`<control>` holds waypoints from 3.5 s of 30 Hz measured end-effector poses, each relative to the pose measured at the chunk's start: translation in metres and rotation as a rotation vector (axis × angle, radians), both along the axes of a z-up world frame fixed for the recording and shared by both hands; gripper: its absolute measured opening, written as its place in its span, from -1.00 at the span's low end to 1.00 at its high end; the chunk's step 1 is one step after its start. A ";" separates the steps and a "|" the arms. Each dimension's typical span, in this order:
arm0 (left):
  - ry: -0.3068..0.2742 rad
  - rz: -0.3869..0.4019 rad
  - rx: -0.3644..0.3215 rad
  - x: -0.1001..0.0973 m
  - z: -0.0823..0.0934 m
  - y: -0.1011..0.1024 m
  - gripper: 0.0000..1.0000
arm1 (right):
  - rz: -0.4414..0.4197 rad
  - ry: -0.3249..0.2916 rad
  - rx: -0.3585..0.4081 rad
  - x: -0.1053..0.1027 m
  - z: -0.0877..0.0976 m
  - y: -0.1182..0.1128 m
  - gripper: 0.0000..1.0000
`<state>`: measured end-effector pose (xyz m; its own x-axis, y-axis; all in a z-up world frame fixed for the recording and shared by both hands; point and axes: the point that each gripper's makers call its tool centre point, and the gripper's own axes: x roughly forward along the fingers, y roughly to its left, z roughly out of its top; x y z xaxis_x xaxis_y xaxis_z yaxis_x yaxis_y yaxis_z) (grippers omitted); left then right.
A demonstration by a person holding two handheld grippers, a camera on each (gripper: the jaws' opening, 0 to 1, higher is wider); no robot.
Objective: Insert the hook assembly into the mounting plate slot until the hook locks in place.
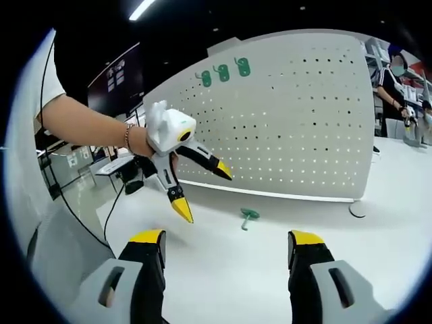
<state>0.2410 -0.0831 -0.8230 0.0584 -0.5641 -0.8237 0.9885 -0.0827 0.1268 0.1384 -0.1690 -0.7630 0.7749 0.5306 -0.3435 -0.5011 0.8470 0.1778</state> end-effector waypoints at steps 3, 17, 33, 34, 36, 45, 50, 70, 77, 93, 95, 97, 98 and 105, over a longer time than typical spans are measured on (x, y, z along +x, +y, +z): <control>0.005 -0.004 -0.004 0.003 -0.001 -0.006 0.67 | -0.003 0.000 0.001 0.000 0.000 0.000 0.43; 0.029 -0.073 0.059 0.004 -0.022 -0.022 0.66 | 0.016 0.009 -0.002 -0.001 -0.002 0.004 0.43; 0.050 -0.154 0.128 0.006 -0.043 -0.037 0.61 | 0.003 0.007 0.007 0.000 -0.001 0.001 0.43; 0.053 -0.163 0.140 0.005 -0.046 -0.036 0.60 | 0.002 0.008 0.008 0.000 -0.001 0.001 0.43; 0.056 -0.169 0.149 0.005 -0.049 -0.036 0.59 | 0.000 0.007 0.012 0.000 0.000 0.001 0.43; 0.065 -0.178 0.165 0.005 -0.057 -0.035 0.59 | -0.012 0.006 0.024 0.001 0.001 -0.001 0.42; 0.050 -0.187 0.183 0.006 -0.061 -0.032 0.57 | -0.023 0.007 0.031 0.002 0.001 -0.004 0.42; 0.103 -0.168 0.140 0.005 -0.062 -0.032 0.44 | -0.030 0.005 0.027 0.002 0.001 -0.005 0.39; 0.107 -0.131 0.136 0.016 -0.059 -0.034 0.05 | -0.027 0.010 0.027 0.002 0.000 -0.005 0.38; 0.107 -0.080 0.125 0.027 -0.057 -0.037 -0.28 | -0.028 0.023 0.029 0.001 -0.003 -0.006 0.36; 0.106 -0.068 0.124 0.031 -0.057 -0.038 -0.35 | -0.027 0.023 0.027 0.001 -0.002 -0.005 0.36; 0.106 -0.055 0.123 0.032 -0.057 -0.038 -0.40 | -0.025 0.023 0.026 0.001 -0.002 -0.005 0.36; 0.104 -0.055 0.124 0.032 -0.058 -0.039 -0.41 | -0.024 0.023 0.025 0.001 -0.003 -0.005 0.36; 0.096 -0.043 0.123 0.035 -0.058 -0.038 -0.57 | -0.028 0.022 0.026 0.001 -0.002 -0.005 0.36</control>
